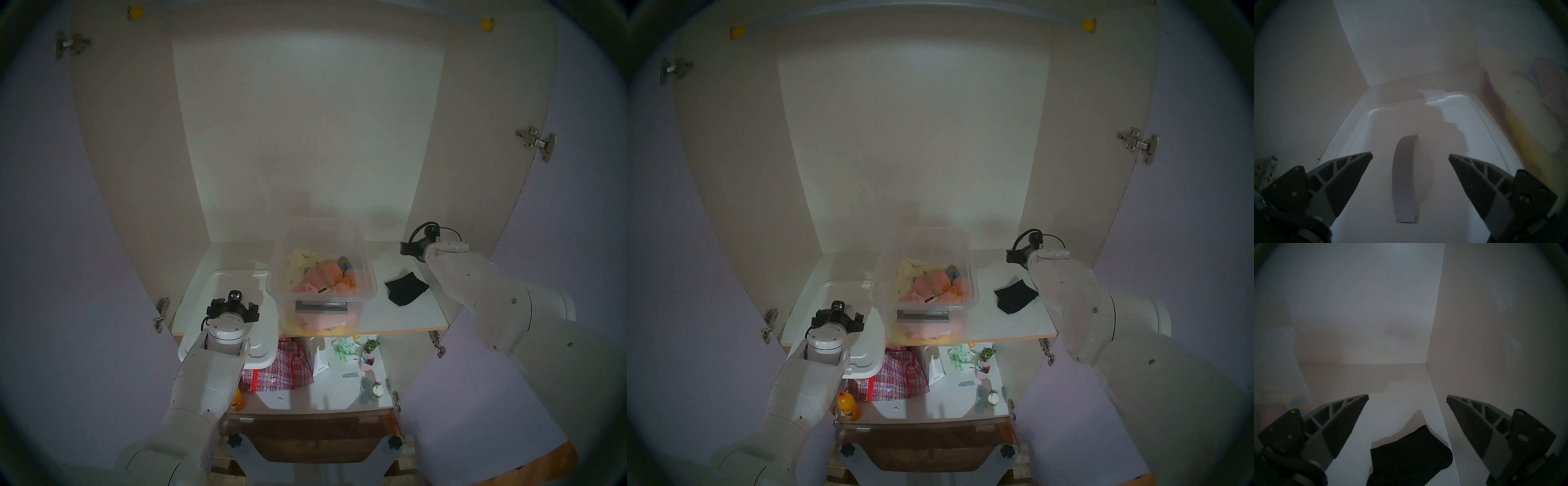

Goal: Take socks out of the storage bin, place them on top of the cabinet, and put the lid back on the bin

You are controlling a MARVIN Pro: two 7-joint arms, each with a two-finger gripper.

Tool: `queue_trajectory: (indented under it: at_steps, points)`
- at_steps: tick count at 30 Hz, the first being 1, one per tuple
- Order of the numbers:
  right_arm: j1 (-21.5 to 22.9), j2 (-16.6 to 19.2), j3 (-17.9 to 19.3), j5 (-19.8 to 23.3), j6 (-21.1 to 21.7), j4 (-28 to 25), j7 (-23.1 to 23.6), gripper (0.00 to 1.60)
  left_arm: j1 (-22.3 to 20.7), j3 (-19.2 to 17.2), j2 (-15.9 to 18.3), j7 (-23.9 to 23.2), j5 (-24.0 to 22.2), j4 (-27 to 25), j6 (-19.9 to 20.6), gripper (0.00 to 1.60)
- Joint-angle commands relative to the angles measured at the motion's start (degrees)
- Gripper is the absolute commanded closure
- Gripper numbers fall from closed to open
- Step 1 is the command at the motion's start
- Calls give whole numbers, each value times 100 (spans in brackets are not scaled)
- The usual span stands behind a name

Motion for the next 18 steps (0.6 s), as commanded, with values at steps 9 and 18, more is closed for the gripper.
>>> queue_trajectory:
  at_steps: [9,18]
  points:
    - [195,15,-12,-9,-118,-107,3,0,-402,-277,-128,-22,-276,538,124,0]
    - [195,15,-11,-10,-117,-106,2,0,-473,-214,-45,21,-197,790,-189,0]
